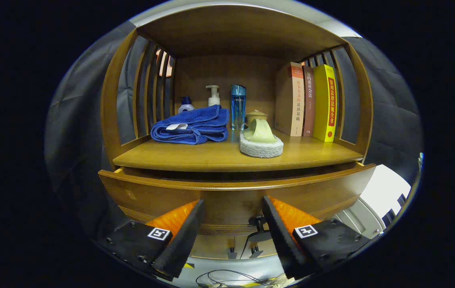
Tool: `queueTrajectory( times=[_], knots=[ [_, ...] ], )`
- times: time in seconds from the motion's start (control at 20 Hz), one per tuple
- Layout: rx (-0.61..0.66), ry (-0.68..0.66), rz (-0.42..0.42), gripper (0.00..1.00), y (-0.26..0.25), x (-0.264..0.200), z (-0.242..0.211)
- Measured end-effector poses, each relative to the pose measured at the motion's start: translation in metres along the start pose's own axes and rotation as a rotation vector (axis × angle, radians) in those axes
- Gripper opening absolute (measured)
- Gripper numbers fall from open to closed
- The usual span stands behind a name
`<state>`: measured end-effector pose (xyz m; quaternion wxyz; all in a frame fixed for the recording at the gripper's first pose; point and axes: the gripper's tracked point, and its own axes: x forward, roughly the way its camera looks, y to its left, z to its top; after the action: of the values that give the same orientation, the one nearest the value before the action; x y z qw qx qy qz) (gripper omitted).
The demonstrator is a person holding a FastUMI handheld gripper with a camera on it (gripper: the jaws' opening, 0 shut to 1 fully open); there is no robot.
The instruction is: Pull open the drawer, take out the items inside it, and place them on the countertop above the cabinet.
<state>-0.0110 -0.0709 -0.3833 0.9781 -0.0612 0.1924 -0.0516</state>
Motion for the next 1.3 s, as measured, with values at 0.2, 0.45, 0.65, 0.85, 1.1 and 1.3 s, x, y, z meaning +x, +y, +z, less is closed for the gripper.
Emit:
queueTrajectory(
  times=[0.2,0.45,0.65,0.85,1.1,1.3],
  knots=[
    [0.01,0.0,-0.004,0.97,0.001,0.012,0.003],
    [0.032,0.009,-0.002,0.97,0.003,0.027,0.003],
    [0.016,0.008,0.011,0.97,0.004,0.028,0.002],
    [0.054,-0.006,0.012,0.97,0.012,0.024,0.02],
    [-0.037,-0.078,0.04,0.97,0.017,0.014,0.096],
    [-0.026,-0.181,0.083,0.96,0.023,0.002,0.183]
  ],
)
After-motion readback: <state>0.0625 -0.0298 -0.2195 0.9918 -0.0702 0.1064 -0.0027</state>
